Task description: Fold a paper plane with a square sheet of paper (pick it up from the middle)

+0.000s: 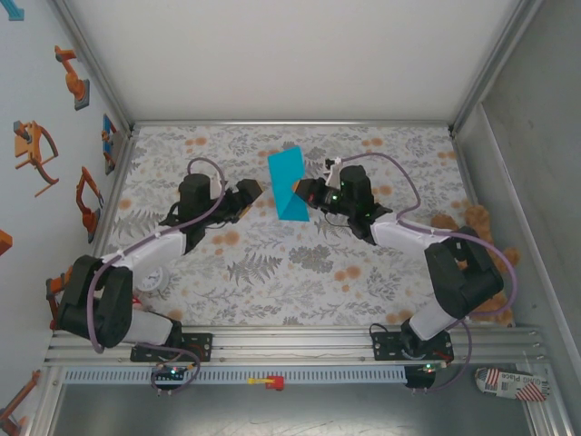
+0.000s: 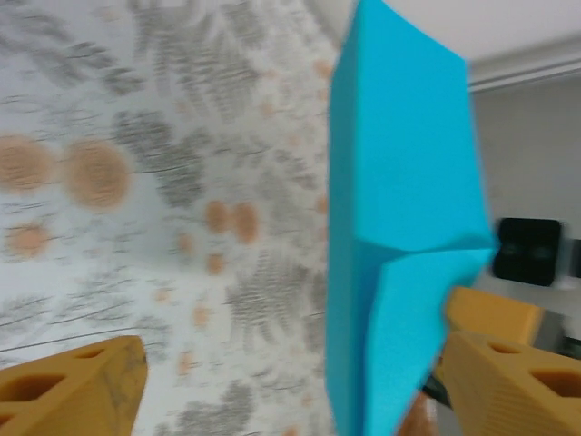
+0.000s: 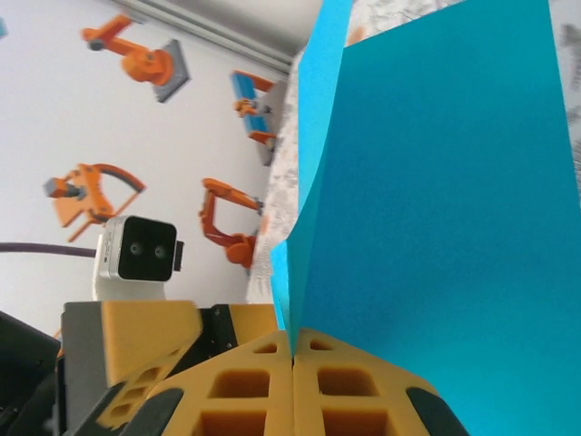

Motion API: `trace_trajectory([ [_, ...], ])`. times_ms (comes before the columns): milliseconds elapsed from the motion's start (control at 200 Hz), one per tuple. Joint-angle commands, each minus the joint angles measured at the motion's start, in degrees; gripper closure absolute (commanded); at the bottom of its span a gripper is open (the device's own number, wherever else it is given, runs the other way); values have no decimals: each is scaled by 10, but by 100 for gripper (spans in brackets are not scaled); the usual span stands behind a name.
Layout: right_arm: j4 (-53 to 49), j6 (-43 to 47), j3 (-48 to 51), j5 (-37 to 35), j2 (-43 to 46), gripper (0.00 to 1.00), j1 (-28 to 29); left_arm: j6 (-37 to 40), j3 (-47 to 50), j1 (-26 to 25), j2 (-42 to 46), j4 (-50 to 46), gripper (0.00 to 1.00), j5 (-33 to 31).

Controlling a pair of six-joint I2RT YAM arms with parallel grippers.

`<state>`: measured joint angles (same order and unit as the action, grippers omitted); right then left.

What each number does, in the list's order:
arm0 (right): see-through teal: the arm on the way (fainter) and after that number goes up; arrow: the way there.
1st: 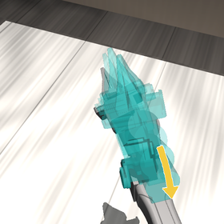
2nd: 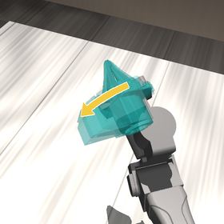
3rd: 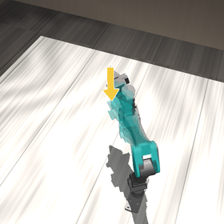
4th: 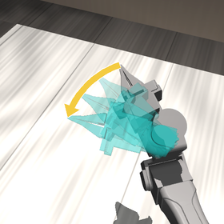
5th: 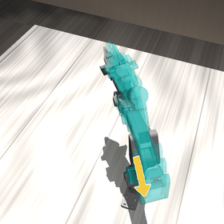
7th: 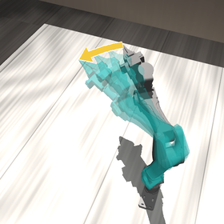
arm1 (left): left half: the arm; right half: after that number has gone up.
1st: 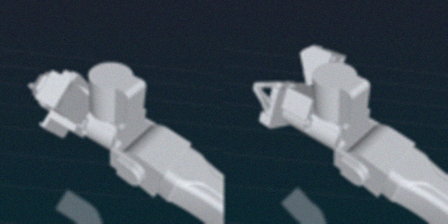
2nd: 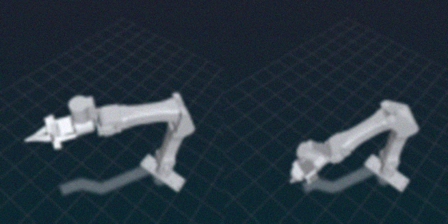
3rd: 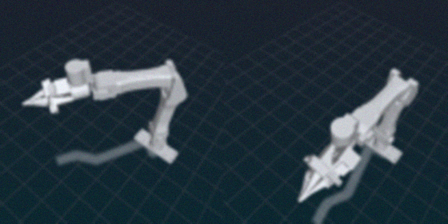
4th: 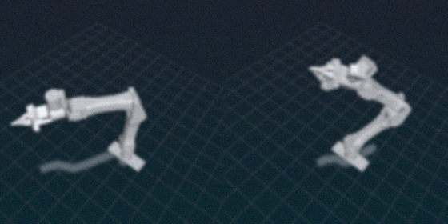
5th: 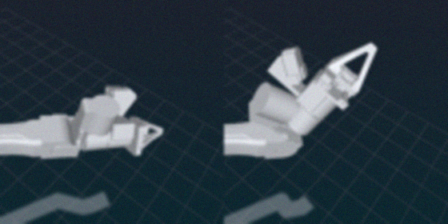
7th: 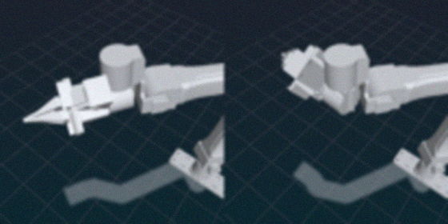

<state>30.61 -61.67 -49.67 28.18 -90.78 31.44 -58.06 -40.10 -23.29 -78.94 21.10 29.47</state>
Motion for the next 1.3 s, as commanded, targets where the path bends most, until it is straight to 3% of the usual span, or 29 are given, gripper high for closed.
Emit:
trace_trajectory([
  [0,53,-16,-23,46,11,100,-2,-47,15,-4,24,120,11,49],
  [240,106,-64,-36,80,-8,100,-2,-57,19,-32,-9,189,11,76],
  [481,113,-73,-33,86,-11,100,-2,-59,9,-40,-24,209,20,84],
  [1042,116,-75,-27,95,-14,100,-13,-80,3,-35,-47,258,75,97],
  [1267,113,-91,-8,93,-13,78,-36,-61,10,-28,-41,252,90,90],
  [1297,112,-89,-3,91,-9,68,-40,-55,11,-27,-39,248,91,88],
])
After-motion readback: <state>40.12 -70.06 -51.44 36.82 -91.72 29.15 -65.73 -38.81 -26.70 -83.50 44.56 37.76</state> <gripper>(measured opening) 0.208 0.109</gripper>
